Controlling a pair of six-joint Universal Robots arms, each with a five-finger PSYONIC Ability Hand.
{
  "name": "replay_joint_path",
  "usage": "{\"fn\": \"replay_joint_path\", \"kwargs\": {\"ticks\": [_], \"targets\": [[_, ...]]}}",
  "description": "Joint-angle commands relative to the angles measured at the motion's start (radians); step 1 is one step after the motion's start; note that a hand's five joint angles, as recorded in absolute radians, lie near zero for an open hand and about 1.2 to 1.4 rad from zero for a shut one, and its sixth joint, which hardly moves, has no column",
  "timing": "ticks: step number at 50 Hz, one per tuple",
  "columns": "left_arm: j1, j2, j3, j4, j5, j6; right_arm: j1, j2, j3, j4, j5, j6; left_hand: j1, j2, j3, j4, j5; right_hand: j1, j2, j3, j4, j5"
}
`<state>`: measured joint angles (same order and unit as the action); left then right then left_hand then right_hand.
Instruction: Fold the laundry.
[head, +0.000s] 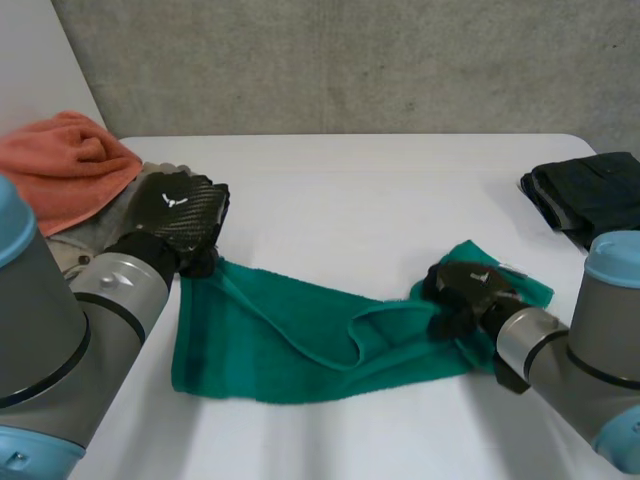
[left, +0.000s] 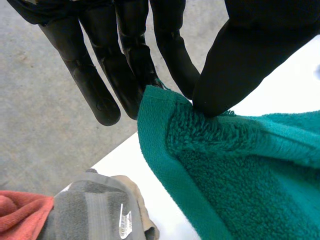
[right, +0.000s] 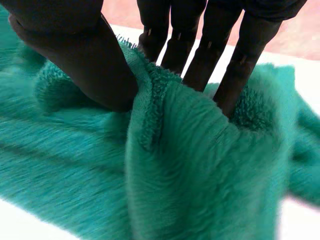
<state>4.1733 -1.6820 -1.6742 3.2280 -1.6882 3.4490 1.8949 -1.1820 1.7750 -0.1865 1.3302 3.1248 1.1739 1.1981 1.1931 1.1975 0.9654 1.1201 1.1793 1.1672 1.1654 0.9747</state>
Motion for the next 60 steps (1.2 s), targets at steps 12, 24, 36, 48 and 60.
{"fn": "replay_joint_path", "kwargs": {"ticks": [12, 24, 36, 48, 60], "targets": [[0.093, 0.281, 0.102, -0.066, -0.005, 0.016, -0.152, -0.427, -0.451, 0.691, -0.014, -0.666, 0.222, 0.198, 0.203, 0.199, 0.256, 0.276, 0.217, 0.229, 0.231, 0.247], [0.085, -0.031, 0.083, -0.111, -0.002, 0.019, -0.140, -0.111, -0.450, 0.797, 0.040, -0.911, 0.222, 0.198, 0.203, 0.199, 0.256, 0.276, 0.217, 0.229, 0.231, 0.247], [0.068, -0.360, 0.643, 0.053, -0.011, 0.163, -0.105, 0.137, -0.773, 0.432, 0.185, -0.904, 0.222, 0.198, 0.203, 0.199, 0.256, 0.276, 0.217, 0.229, 0.231, 0.247], [0.064, -0.355, 0.897, 0.374, -0.050, 0.179, -0.099, 0.022, -0.807, -0.182, 0.175, -0.778, 0.222, 0.198, 0.203, 0.199, 0.256, 0.276, 0.217, 0.229, 0.231, 0.247], [0.071, -0.254, 0.414, 0.319, -0.037, 0.125, -0.105, 0.016, -0.545, 0.153, 0.093, -0.749, 0.222, 0.198, 0.203, 0.199, 0.256, 0.276, 0.217, 0.229, 0.231, 0.247]]}}
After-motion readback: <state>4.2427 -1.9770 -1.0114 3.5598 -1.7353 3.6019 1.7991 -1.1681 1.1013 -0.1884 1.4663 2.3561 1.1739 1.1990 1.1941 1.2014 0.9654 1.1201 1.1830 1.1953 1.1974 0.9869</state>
